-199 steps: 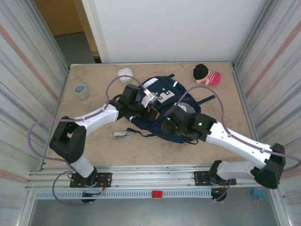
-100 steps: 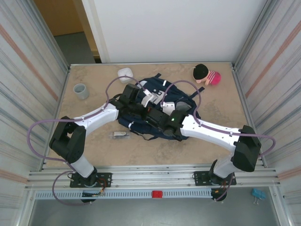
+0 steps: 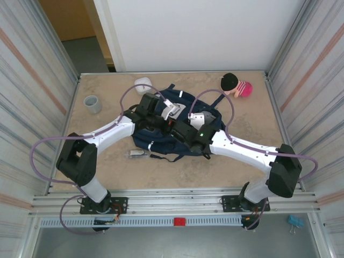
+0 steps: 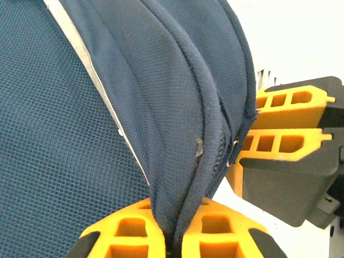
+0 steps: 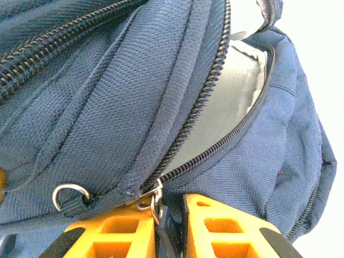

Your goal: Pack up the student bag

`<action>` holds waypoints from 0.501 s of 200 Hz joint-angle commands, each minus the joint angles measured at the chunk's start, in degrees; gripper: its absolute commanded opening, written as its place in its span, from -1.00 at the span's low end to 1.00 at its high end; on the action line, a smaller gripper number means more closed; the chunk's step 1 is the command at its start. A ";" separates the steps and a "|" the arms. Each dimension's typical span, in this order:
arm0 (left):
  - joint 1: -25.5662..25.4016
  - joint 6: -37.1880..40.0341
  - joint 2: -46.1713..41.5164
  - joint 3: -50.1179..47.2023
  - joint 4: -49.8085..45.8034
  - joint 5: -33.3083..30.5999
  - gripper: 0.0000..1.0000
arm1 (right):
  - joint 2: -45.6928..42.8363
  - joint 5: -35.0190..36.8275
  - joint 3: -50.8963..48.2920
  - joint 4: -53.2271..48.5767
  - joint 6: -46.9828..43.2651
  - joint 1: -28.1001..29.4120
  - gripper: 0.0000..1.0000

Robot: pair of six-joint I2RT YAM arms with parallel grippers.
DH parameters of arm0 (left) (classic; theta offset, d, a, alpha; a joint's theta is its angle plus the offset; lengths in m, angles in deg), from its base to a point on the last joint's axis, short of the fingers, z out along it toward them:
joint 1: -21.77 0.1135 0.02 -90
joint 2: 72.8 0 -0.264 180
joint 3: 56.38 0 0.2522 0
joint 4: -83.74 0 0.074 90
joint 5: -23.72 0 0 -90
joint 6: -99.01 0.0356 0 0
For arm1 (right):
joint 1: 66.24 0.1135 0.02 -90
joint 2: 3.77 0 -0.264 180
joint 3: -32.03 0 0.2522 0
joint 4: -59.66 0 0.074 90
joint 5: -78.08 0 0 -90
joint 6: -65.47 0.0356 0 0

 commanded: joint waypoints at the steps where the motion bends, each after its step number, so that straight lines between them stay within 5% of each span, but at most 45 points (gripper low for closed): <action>1: -0.06 0.71 -0.79 2.36 -2.00 4.71 -0.97 | -1.62 4.38 -0.86 0.96 -1.41 -1.97 -0.57; 28: -0.01 1.39 -0.94 2.30 -2.43 4.88 -0.98 | -1.43 2.82 -1.30 3.32 -4.12 -3.32 -0.38; 61: 0.03 4.66 -1.30 2.47 -4.90 2.94 -0.98 | -2.52 0.32 -1.30 4.07 -8.47 -4.97 -0.66; 100: 0.01 15.57 -2.12 2.14 -10.27 -1.99 -0.97 | -8.69 -13.74 -4.01 7.39 -17.54 -7.83 -0.88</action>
